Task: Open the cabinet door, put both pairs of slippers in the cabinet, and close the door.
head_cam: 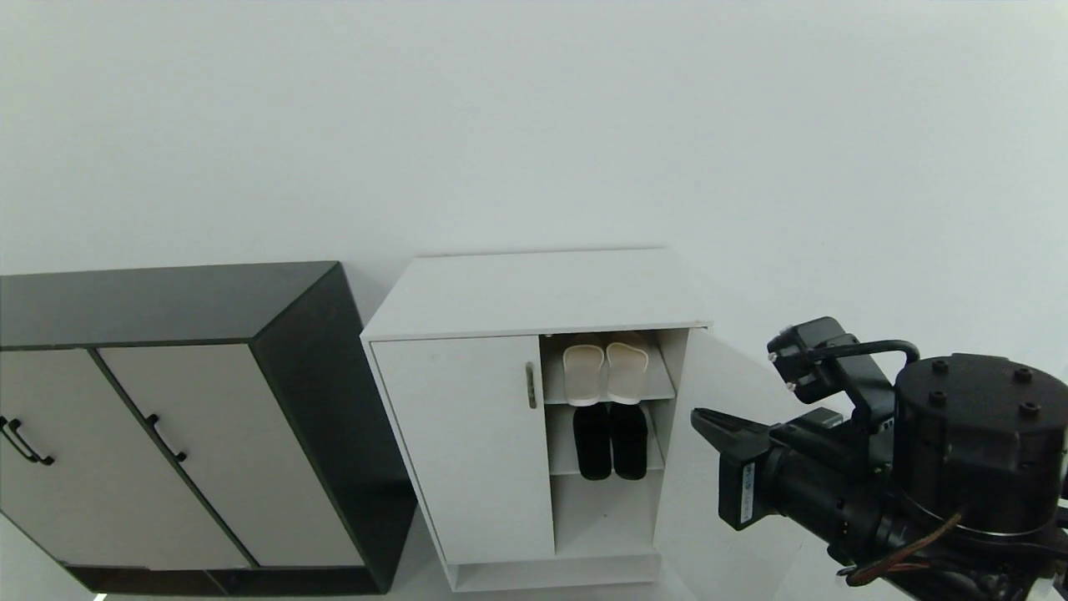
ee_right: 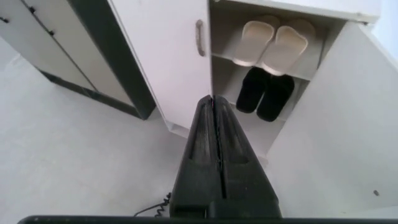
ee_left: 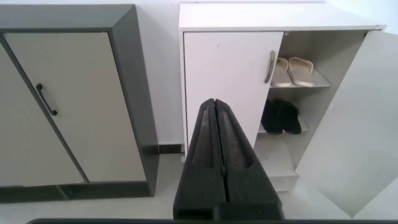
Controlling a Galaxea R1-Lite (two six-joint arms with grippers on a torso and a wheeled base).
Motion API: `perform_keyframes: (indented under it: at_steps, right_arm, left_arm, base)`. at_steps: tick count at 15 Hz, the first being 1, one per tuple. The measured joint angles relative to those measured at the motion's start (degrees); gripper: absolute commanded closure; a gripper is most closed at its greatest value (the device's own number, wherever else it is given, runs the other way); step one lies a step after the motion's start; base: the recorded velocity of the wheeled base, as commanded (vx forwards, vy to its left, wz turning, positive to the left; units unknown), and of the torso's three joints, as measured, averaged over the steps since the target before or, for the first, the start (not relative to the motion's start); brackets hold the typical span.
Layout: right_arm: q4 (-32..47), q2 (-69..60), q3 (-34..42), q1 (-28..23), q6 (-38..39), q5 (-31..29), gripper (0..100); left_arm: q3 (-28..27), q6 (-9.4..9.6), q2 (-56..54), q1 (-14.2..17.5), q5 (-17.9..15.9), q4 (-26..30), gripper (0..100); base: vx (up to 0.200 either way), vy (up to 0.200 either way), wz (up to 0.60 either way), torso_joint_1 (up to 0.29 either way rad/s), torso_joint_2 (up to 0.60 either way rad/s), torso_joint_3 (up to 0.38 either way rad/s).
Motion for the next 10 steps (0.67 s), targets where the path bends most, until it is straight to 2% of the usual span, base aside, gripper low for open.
perform_keyframes:
  at_steps: [3, 7, 10]
  right_arm:
    - [-0.2, 0.4, -0.1, -0.7, 0.0, 0.0, 100]
    - [-0.1, 1.2, -0.1, -2.4, -0.1, -0.1, 100]
    - [-0.1, 2.0, -0.6, -6.0, -0.2, -0.1, 100]
  left_arm:
    - [0.0, 0.02, 0.0, 0.0, 0.0, 0.0, 100]
    - [0.0, 0.00, 0.0, 0.0, 0.0, -0.1, 100]
    - [0.0, 0.00, 0.0, 0.0, 0.0, 0.0, 100]
  base:
    - [-0.200, 0.000, 0.00, -0.006, 0.00, 0.002]
    - [0.000, 0.000, 0.00, 0.000, 0.00, 0.000]
    - [0.000, 0.000, 0.00, 0.000, 0.00, 0.000]
